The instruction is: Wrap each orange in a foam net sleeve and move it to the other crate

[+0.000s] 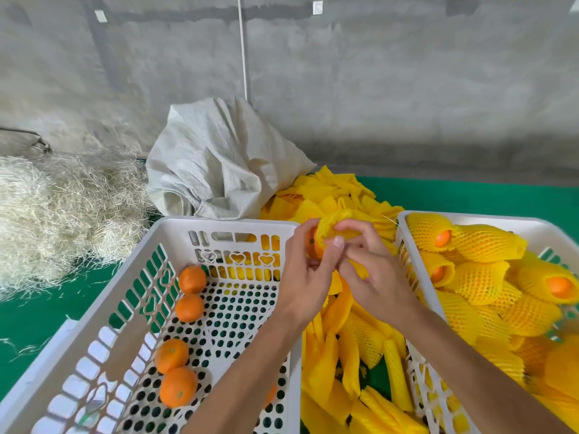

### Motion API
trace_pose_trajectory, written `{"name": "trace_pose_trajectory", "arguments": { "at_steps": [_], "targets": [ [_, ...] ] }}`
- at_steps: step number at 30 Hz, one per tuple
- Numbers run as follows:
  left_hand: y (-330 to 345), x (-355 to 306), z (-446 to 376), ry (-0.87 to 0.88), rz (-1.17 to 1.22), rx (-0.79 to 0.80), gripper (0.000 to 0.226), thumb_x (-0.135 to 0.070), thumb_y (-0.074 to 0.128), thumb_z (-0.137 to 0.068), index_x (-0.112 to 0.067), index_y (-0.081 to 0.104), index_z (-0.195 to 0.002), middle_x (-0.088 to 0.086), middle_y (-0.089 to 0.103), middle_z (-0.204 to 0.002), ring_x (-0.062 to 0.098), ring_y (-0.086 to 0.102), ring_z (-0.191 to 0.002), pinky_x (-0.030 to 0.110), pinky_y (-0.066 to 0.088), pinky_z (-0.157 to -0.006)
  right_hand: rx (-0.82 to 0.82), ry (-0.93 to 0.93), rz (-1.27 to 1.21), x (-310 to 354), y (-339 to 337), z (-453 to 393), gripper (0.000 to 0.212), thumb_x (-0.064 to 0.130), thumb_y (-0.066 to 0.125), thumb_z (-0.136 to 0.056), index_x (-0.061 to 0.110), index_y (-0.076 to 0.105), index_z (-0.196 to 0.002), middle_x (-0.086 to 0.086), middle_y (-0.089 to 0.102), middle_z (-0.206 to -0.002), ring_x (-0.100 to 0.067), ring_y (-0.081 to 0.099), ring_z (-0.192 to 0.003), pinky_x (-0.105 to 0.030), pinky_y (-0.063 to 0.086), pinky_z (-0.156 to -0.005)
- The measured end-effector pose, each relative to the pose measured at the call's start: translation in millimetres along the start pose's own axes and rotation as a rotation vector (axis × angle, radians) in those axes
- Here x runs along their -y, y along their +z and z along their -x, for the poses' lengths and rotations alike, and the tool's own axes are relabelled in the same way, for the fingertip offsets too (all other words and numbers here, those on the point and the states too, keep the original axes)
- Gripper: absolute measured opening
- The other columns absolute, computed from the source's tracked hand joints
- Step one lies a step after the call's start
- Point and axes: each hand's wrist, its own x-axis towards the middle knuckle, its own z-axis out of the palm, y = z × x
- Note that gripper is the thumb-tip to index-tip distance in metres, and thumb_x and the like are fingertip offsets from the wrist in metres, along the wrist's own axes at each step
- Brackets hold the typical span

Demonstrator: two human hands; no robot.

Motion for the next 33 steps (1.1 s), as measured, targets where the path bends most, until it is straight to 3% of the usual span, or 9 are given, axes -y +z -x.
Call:
{"name": "trace_pose_trajectory", "arguments": {
  "at_steps": [3,5,7,12,19,22,26,28,33],
  "targets": [
    [-2,0,-2,-0.006,0.109,-0.072,0.035,-0.040,0.063,-0.102,-0.041,0.056,-0.136,-0.008,0.065,-0.125,0.013,0.068,-0.113,0.035,0.061,-0.088,0.066,-0.116,0.014,3,3,1,0.021,0.021,0.059,-0.101,0.016,0.079,-0.106,0.007,0.045,-0.154,-0.017,0.053,-0.127,-0.029,0.044,-0.104],
    [-7,4,-5,-0.084,0.278,-0.120,0.028,-0.026,0.056,-0.108,-0.035,0.060,-0.134,0.002,0.068,-0.124,0.019,0.070,-0.111,0.031,0.060,-0.083,0.103,-0.168,-0.004,6,7,4,0.018,0.015,0.063,-0.097,0.015,0.081,-0.099,0.005,0.049,-0.154,-0.017,0.050,-0.136,-0.030,0.039,-0.110],
    [-11,8,-8,-0.158,0.403,-0.175,0.030,-0.026,0.047,-0.112,-0.020,0.059,-0.139,0.019,0.068,-0.127,0.035,0.068,-0.112,0.037,0.059,-0.084,0.076,-0.140,-0.052,9,12,7,0.018,0.013,0.061,-0.098,0.012,0.079,-0.094,0.004,0.059,-0.143,-0.013,0.054,-0.134,-0.034,0.044,-0.108],
    [-9,10,-6,-0.061,0.336,-0.180,0.034,-0.026,0.040,-0.114,-0.019,0.060,-0.141,0.019,0.069,-0.123,0.024,0.071,-0.102,0.032,0.059,-0.076,-0.135,0.017,-0.111,12,15,3,0.014,0.011,0.059,-0.103,0.007,0.071,-0.096,0.006,0.069,-0.108,-0.010,0.066,-0.107,-0.027,0.054,-0.089],
    [-7,5,1,-0.028,0.228,-0.164,0.042,-0.030,0.037,-0.113,-0.017,0.050,-0.152,0.009,0.069,-0.132,0.030,0.066,-0.124,0.061,0.054,-0.102,-0.327,0.164,-0.447,8,12,5,0.013,0.014,0.050,-0.101,0.010,0.058,-0.091,-0.006,0.072,-0.080,-0.026,0.075,-0.084,-0.040,0.060,-0.079],
    [-4,0,3,-0.020,0.201,-0.124,0.046,-0.032,0.038,-0.112,-0.021,0.044,-0.156,0.008,0.066,-0.132,0.029,0.066,-0.119,0.069,0.054,-0.096,-0.387,0.310,-0.649,4,11,1,0.014,0.019,0.045,-0.108,0.013,0.055,-0.101,-0.023,0.066,-0.081,-0.032,0.076,-0.084,-0.043,0.062,-0.084],
    [-11,-9,1,-0.036,0.292,-0.059,0.042,-0.032,0.039,-0.113,-0.030,0.045,-0.155,-0.003,0.071,-0.129,0.034,0.076,-0.101,0.047,0.066,-0.063,-0.253,0.424,-0.780,3,10,-1,0.028,0.033,0.046,-0.109,0.026,0.062,-0.131,-0.010,0.073,-0.113,-0.034,0.075,-0.098,-0.045,0.060,-0.092],
    [-11,-12,-2,-0.085,0.391,-0.059,0.040,-0.027,0.040,-0.114,-0.028,0.047,-0.154,-0.003,0.074,-0.123,0.030,0.077,-0.100,0.040,0.065,-0.062,-0.196,0.424,-0.774,3,11,0,0.033,0.034,0.053,-0.105,0.030,0.062,-0.137,0.002,0.069,-0.129,-0.030,0.072,-0.110,-0.044,0.060,-0.093],
    [3,-13,-3,-0.266,0.657,-0.090,0.035,-0.019,0.043,-0.113,-0.025,0.060,-0.143,0.007,0.075,-0.125,0.024,0.072,-0.111,0.034,0.062,-0.074,-0.223,0.383,-0.608,-2,8,3,0.040,0.033,0.070,-0.096,0.031,0.064,-0.135,0.001,0.074,-0.102,-0.013,0.071,-0.104,-0.029,0.057,-0.088]
  ]
}}
